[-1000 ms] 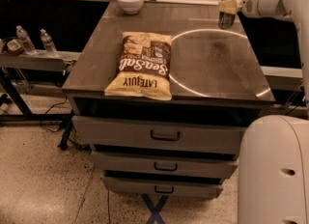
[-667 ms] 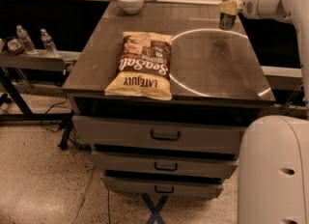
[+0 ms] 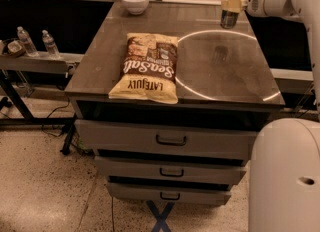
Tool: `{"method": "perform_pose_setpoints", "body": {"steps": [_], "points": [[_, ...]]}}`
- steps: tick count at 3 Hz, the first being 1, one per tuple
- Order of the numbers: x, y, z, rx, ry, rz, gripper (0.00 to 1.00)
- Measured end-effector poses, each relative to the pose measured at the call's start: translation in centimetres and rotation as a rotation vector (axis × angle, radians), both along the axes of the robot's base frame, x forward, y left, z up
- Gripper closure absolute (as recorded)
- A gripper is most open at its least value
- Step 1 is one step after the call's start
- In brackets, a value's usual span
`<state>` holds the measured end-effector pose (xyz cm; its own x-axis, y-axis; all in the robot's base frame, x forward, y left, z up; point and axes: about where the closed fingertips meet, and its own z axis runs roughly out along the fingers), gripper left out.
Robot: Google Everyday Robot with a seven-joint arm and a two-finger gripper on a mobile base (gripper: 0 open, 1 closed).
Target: Move redbull can near brown chip bag
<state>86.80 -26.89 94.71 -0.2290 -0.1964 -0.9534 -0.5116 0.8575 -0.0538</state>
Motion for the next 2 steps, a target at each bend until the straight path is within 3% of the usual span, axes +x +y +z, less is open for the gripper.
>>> {"method": "perform_pose_setpoints", "body": {"steps": [1,2], "points": [[-0.6,2.9,3.3,0.048,-0.061,0.026,1.0],[-0.4,4.4,3.9,0.076,-0.09,0.017,1.0]]}}
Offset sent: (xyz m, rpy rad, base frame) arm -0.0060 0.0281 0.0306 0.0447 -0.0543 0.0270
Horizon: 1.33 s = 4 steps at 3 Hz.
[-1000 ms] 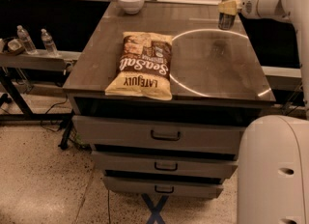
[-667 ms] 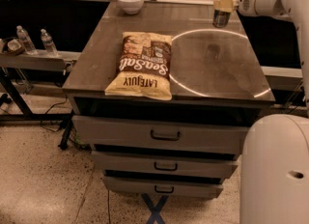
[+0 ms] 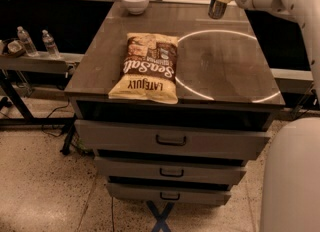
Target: Move redbull can near brown chip bag
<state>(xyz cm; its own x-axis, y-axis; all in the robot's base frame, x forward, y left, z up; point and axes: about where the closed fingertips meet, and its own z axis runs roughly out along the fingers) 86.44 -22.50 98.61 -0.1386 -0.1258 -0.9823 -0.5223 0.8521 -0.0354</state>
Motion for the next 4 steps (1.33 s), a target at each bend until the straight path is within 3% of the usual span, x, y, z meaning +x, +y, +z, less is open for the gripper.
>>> {"method": "perform_pose_setpoints", "body": {"steps": [2,4], "points": [[-5.0,0.9,0.0,-0.024,0.027,0.111,1.0],[-11.6,2.5,-3.5,0.004,0.079,0.201,1.0]]}}
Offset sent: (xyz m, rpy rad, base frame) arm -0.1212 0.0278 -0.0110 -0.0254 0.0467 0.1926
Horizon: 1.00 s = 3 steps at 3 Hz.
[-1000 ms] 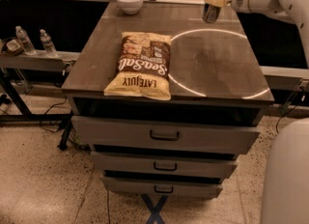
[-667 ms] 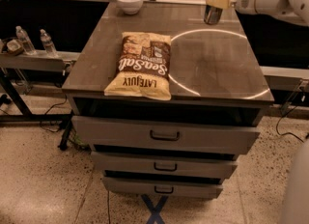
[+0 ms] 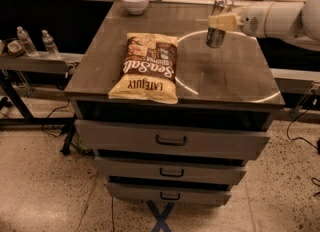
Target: Move redbull can near brown chip bag
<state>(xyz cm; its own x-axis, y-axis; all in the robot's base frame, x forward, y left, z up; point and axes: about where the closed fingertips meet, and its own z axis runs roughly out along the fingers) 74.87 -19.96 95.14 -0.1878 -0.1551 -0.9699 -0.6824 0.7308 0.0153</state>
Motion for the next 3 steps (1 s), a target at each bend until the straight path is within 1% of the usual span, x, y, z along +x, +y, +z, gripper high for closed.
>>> {"method": "perform_pose_setpoints", "body": {"steps": [1,2,3], "points": [[-1.6,1.8,-1.7,0.024,0.027,0.061,1.0],[-2.5,3.8,-3.4,0.042,0.049,0.128,1.0],[-2.9,5.7,-4.9,0.051,0.074,0.19,0.85]]}}
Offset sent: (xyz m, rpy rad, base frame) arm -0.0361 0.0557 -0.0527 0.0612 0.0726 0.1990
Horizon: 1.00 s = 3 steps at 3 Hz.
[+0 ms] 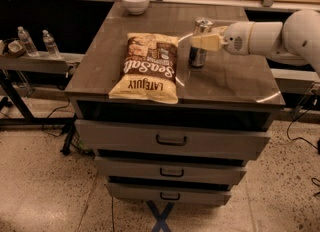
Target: Move redbull can near brown chip bag
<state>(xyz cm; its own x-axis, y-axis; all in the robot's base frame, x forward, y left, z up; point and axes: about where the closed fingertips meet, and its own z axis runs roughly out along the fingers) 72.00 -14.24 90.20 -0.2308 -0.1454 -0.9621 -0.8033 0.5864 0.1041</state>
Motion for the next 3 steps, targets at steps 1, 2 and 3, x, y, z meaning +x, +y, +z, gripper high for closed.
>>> {"method": "perform_pose_setpoints", "body": {"steps": [1,2,3], "points": [[-0.4,2.2,-1.1,0.002,0.012,0.064,0.62],[-0.7,3.4,-1.3,0.006,0.013,0.089,0.38],[-1.2,5.0,-1.5,0.02,0.019,0.103,0.15]]}}
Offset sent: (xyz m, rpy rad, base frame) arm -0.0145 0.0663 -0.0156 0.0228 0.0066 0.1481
